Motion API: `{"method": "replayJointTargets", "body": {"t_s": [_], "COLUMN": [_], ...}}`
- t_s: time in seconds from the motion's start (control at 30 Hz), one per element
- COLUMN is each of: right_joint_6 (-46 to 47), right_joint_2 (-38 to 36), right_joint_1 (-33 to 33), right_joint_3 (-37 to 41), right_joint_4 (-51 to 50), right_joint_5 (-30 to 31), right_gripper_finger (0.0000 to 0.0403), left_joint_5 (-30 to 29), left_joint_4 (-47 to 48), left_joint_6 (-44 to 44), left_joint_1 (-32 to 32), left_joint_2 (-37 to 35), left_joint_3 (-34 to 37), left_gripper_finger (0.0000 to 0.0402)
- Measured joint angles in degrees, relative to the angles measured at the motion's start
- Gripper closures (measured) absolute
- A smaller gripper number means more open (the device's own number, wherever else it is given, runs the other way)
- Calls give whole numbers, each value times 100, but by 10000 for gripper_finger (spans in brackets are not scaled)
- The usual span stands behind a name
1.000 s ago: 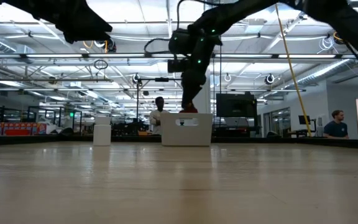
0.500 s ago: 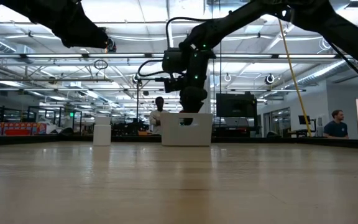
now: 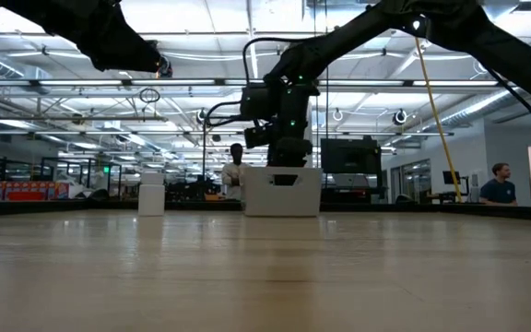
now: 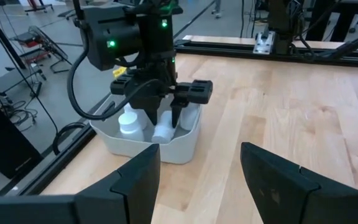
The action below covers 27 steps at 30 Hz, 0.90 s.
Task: Pick and place pill bottles into a basket
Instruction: Adjust the white medicine bottle into the gray bin
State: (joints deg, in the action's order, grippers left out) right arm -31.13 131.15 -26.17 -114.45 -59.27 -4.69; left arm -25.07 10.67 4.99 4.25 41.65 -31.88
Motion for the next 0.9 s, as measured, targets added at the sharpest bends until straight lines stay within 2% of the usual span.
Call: {"method": "replayJointTargets", "body": {"t_s": [0.17,0.3,0.37,0.57,0.67,0.77,0.83,0.9], "right_joint_6": [-97,42,60,-122,-200,-316,-355,-354], "right_joint_2": [0,53,117,252,220,219,221,223], "right_joint_1": [-49,-151,-199,-226,-143,-37,52,106], "right_joint_3": [0,-3,-16,-29,-24,-17,-17,-13], "right_joint_4": [21,11,-74,-120,-298,-380,-444,-421], "right_joint_5": [-29,-684,-695,-284,351,628,1222,1326], "right_gripper_finger": [224,237,244,253,250,249,248,248], "left_joint_5": [3,5,8,21,38,62,84,157], "left_joint_4": [-31,-26,-21,15,59,89,85,98], "left_joint_6": [-19,-16,7,9,19,7,19,26], "left_joint_1": [-7,-7,-7,-7,-7,-7,-7,-7], "left_joint_2": [0,0,0,0,0,0,-2,-2], "left_joint_3": [0,0,0,0,0,0,0,0], "left_gripper_finger": [172,172,172,172,172,172,172,172]}}
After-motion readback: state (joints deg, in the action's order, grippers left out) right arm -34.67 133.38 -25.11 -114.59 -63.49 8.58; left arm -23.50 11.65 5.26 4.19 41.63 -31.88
